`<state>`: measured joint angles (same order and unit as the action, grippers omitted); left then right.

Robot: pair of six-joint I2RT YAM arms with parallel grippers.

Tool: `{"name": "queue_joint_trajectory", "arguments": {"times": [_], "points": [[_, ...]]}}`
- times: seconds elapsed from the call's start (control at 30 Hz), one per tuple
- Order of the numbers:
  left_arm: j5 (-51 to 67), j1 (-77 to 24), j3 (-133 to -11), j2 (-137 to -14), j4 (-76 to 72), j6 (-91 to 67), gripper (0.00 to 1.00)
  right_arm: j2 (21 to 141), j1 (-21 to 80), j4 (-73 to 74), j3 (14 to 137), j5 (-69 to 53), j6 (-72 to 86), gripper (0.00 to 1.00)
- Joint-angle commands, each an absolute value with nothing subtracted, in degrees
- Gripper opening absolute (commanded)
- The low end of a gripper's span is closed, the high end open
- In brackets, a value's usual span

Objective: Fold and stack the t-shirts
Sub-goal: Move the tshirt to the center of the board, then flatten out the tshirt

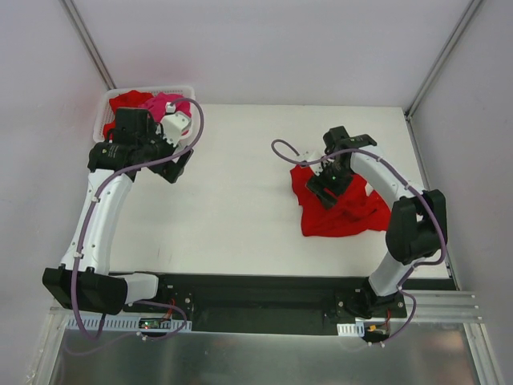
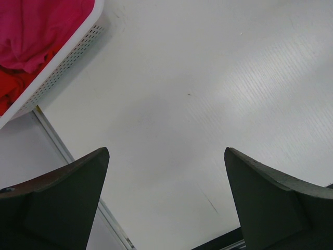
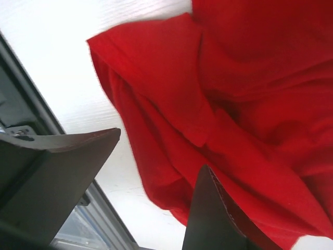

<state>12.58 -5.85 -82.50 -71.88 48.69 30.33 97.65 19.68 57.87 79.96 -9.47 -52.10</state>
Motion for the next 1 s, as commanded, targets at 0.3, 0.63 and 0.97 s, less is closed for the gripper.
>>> {"name": "queue_joint_trajectory", "arguments": {"times": [0.3,0.63,0.97], "points": [[11.16,-4.57,-83.67,-73.04,47.72,31.29,0.95,96.23,19.16,48.95,76.38,-9.31,-54.14,0.54],[10.81,-4.57,-85.43,-74.53,47.72,32.08,0.95,98.44,19.25,51.24,75.76,-10.55,-54.84,0.53],[10.37,-4.57,-85.34,-74.53,47.64,32.52,0.95,100.81,19.34,50.97,75.41,-10.81,-54.58,0.42]]}}
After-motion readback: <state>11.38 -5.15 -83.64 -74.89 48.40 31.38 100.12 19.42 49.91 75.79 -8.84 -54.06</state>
